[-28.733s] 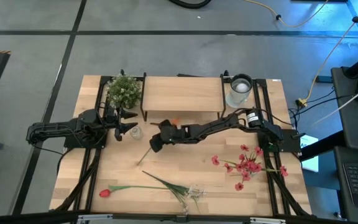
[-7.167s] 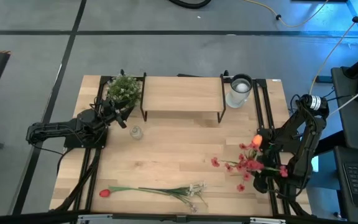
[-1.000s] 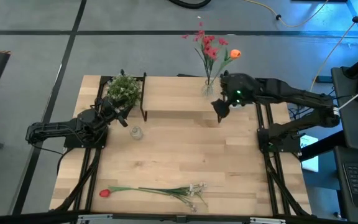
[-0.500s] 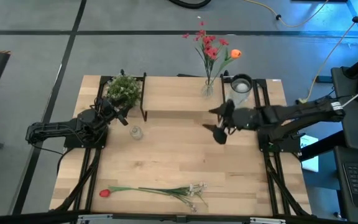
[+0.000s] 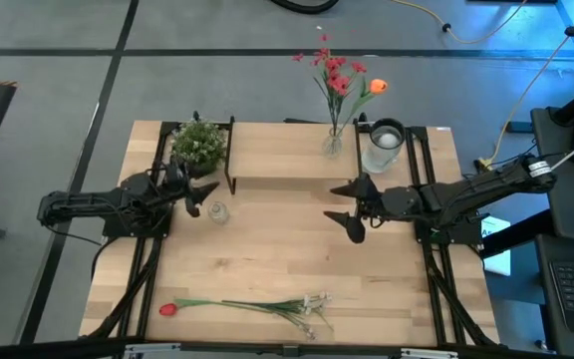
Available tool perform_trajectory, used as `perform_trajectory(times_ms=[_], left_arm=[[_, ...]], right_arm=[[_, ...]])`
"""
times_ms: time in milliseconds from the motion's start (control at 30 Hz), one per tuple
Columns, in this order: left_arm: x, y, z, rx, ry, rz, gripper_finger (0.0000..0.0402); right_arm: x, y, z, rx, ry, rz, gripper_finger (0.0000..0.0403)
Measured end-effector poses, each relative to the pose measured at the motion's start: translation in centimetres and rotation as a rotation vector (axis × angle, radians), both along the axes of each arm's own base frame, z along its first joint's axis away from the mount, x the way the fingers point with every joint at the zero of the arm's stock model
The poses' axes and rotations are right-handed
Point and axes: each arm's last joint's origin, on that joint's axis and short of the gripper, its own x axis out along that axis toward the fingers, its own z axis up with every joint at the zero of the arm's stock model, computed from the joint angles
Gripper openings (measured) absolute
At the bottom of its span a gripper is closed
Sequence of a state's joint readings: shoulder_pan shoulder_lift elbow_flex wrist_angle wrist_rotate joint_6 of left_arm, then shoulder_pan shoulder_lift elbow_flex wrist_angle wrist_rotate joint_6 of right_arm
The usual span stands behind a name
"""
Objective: Pick and place flowers into a vace then onto a shelf
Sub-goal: Put the white flowers into the transparent vase
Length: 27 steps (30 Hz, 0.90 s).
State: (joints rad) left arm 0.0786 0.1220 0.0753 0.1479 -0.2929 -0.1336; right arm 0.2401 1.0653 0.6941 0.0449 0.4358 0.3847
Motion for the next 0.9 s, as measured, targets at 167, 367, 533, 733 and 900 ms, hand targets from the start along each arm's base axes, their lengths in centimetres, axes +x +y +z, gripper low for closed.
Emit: perform_trajectory(times_ms=[167, 367, 533, 733, 900], left_arm=[[2.2, -0.8, 3.0, 0.078, 0.135, -0.075, 0.0235], [7.4, -3.0, 7.4, 0.159, 0.368, -0.211, 0.0235], [12.2, -6.4, 9.4, 0.180, 0.555, -0.339, 0.0235], [16.8, -11.4, 7.8, 0.092, 0.749, -0.518, 0.0235], [19.1, -16.0, 5.0, 0.014, 0.844, -0.612, 0.0235]], right_arm=[[-0.1, 0.0, -0.2, -0.002, 0.026, -0.001, 0.0353], [-0.6, 0.1, -1.1, 0.056, 0.127, 0.060, 0.0353], [-1.3, 0.2, -2.0, 0.139, 0.243, 0.104, 0.0353], [-1.6, 0.2, -2.4, 0.137, 0.291, 0.106, 0.0353], [-1.6, 0.2, -2.4, 0.104, 0.298, 0.124, 0.0353]])
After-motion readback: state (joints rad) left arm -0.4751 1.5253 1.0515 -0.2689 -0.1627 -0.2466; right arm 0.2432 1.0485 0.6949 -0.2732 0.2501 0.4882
